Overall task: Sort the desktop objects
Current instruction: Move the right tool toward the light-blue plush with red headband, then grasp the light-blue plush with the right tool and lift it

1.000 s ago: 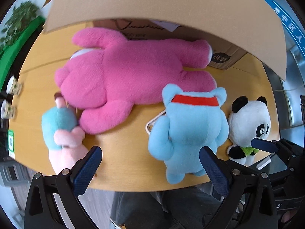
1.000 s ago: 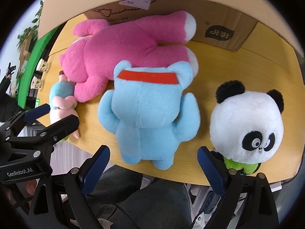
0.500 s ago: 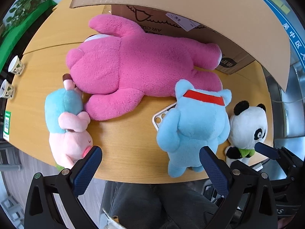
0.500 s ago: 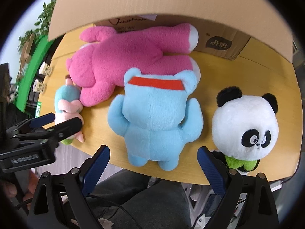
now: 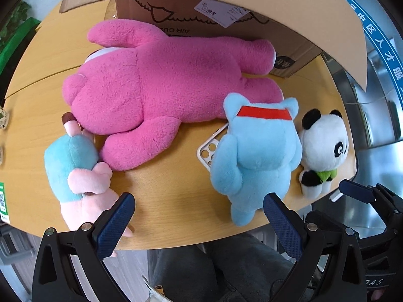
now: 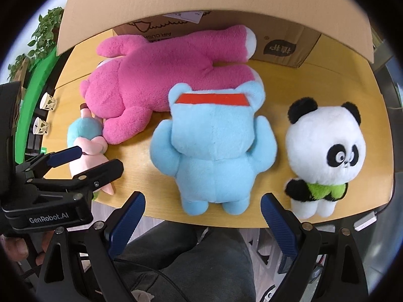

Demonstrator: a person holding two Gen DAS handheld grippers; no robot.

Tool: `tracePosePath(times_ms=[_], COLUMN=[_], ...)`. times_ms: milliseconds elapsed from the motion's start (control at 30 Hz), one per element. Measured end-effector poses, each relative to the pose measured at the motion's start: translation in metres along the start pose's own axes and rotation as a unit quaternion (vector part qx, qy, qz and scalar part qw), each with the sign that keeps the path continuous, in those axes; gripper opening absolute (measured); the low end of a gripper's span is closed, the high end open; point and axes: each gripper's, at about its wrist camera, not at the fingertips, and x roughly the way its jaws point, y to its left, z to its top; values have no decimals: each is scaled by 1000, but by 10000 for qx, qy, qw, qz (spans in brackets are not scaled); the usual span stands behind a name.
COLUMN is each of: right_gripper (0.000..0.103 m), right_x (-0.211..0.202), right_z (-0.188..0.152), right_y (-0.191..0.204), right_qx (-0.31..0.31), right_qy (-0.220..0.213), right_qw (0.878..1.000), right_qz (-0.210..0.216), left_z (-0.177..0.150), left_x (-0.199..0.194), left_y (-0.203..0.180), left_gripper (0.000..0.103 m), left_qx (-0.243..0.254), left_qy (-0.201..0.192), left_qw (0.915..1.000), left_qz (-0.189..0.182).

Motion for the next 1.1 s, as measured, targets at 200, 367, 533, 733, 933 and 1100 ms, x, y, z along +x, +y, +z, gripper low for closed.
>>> tracePosePath(times_ms=[200, 367, 533, 733, 933, 1100], right_gripper=[93, 93, 93, 93, 102, 103], right_x=[4, 11, 28, 77, 111, 119], right_z=[3, 5, 1, -13, -18, -10], right_y=[11, -5, -30, -50, -52, -61], right_qx=[-2, -13, -120, -286, -582, -497], right_qy=[-74, -355, -657, -643, -846, -707], right_qw=[10000, 9990, 9964, 9951, 9910, 9890], right_qz=[29, 285, 528, 700, 858, 1200], left_z=[5, 11, 30, 50, 67, 71], left_x=[11, 22, 47, 86, 122, 136], left_y=[10, 18, 12, -8, -21, -21], left_gripper=[103, 103, 103, 103, 103, 103], left_qx=[70, 126, 140, 212, 9, -236], left_qy=[140, 264, 451, 629, 769, 773], left_qw=[9999, 9996, 9985, 9955, 9885, 9802], left_qz=[-8, -37, -289, -682, -1299, -1807])
